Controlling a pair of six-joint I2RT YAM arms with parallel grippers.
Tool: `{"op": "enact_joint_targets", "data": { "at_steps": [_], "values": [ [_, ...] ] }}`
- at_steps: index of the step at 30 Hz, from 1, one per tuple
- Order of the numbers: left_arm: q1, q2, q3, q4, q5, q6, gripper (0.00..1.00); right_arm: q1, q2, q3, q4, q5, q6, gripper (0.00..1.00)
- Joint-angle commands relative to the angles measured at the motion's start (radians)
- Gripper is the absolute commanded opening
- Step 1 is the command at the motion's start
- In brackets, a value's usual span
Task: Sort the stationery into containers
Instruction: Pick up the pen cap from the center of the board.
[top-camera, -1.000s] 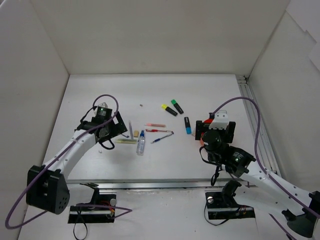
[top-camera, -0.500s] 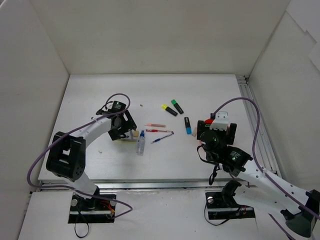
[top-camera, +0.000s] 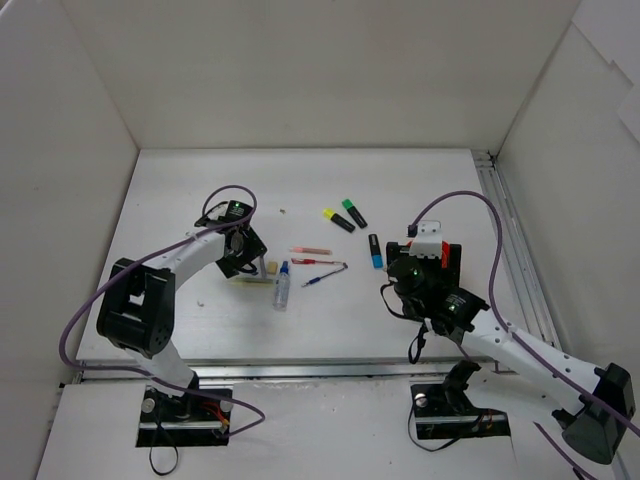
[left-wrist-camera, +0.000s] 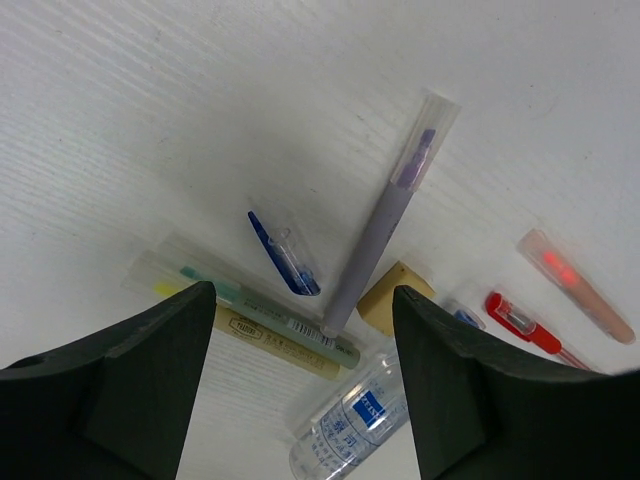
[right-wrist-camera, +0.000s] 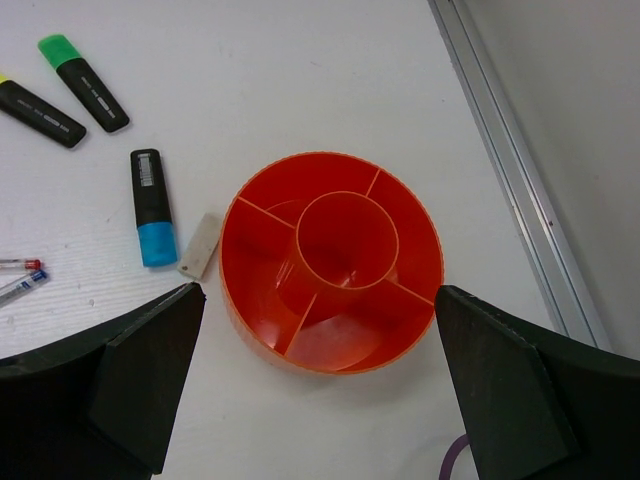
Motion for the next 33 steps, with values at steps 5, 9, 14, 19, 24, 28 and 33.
{"op": "enact_joint_targets", "data": {
  "at_steps": [5, 9, 14, 19, 24, 28, 33],
  "values": [
    [0.000, 0.027, 0.032, 0.015, -0.034, -0.058, 0.60, -0.012, 0.031, 0.032, 0.047, 0.010, 0.024, 0.98],
    [0.000, 0.047, 0.017, 0.021, -0.014, -0.066, 0.57, -0.018, 0.029, 0.031, 0.047, 0.010, 0.021, 0.98],
    [0.000, 0.076, 0.014, 0.058, 0.022, -0.066, 0.48, -0.030, 0.044, 0.029, 0.047, -0.008, 0.018, 0.98],
    [0.000, 0.088, -0.012, 0.083, 0.063, -0.075, 0.46, -0.034, 0.057, 0.032, 0.046, -0.005, 0.021, 0.98],
    [0.000, 0.086, -0.034, 0.086, 0.068, -0.069, 0.33, -0.037, 0.063, 0.035, 0.047, -0.010, 0.021, 0.98],
    [0.000, 0.106, -0.015, 0.046, 0.055, -0.069, 0.22, -0.037, 0.057, 0.035, 0.043, -0.011, 0.021, 0.98],
    [0.000, 0.136, 0.018, -0.017, 0.022, -0.064, 0.21, -0.038, 0.045, 0.031, 0.038, -0.007, 0.024, 0.98]
  ]
}}
